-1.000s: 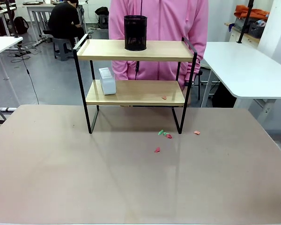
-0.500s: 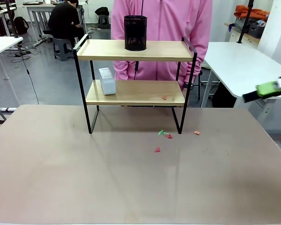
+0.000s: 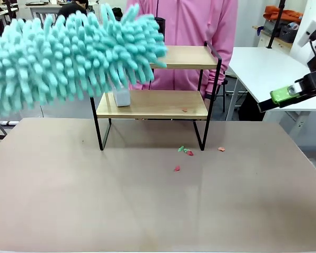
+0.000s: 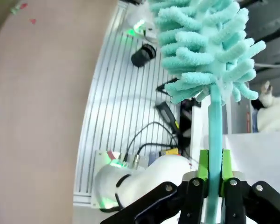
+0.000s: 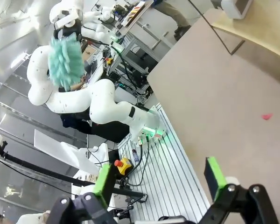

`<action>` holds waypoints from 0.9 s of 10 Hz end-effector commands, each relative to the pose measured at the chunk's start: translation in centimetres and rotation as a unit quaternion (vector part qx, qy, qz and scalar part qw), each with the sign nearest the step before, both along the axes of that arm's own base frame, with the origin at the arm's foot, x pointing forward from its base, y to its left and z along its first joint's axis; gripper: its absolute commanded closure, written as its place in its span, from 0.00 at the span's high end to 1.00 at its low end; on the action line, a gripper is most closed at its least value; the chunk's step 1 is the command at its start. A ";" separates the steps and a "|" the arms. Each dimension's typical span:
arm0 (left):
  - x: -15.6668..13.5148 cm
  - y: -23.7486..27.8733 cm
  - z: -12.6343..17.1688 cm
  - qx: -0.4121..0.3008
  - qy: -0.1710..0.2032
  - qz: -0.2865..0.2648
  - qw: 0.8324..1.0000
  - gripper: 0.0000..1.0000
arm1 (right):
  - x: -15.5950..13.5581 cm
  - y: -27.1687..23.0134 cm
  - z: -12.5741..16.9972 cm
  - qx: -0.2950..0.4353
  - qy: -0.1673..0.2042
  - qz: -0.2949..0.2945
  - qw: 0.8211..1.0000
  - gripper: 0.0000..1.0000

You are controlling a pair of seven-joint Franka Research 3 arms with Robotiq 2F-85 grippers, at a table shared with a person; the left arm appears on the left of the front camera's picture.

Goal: Clean the shelf.
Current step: Hand the Duster back to the human.

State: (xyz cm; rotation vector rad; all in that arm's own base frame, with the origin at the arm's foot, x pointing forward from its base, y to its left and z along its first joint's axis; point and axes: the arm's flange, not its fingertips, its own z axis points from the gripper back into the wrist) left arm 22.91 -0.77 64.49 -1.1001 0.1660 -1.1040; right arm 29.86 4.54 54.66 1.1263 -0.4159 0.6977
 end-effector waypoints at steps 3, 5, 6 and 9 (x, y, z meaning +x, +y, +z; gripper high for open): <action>0.2 -3.5 -2.0 0.071 0.033 -0.081 0.994 0.12 | 0.5 4.2 -0.2 0.000 0.018 0.035 0.999 1.00; 0.7 -7.5 -4.0 0.094 0.043 -0.108 0.989 0.12 | -0.1 8.3 -1.3 -0.009 0.034 0.071 0.997 1.00; 0.8 -9.0 -5.2 0.101 0.055 -0.122 0.986 0.12 | -0.5 10.1 -2.1 -0.013 0.043 0.077 0.996 1.00; 1.0 -10.9 -8.7 0.086 0.095 -0.118 0.985 0.12 | -3.3 15.3 -4.3 -0.046 0.054 0.115 0.991 1.00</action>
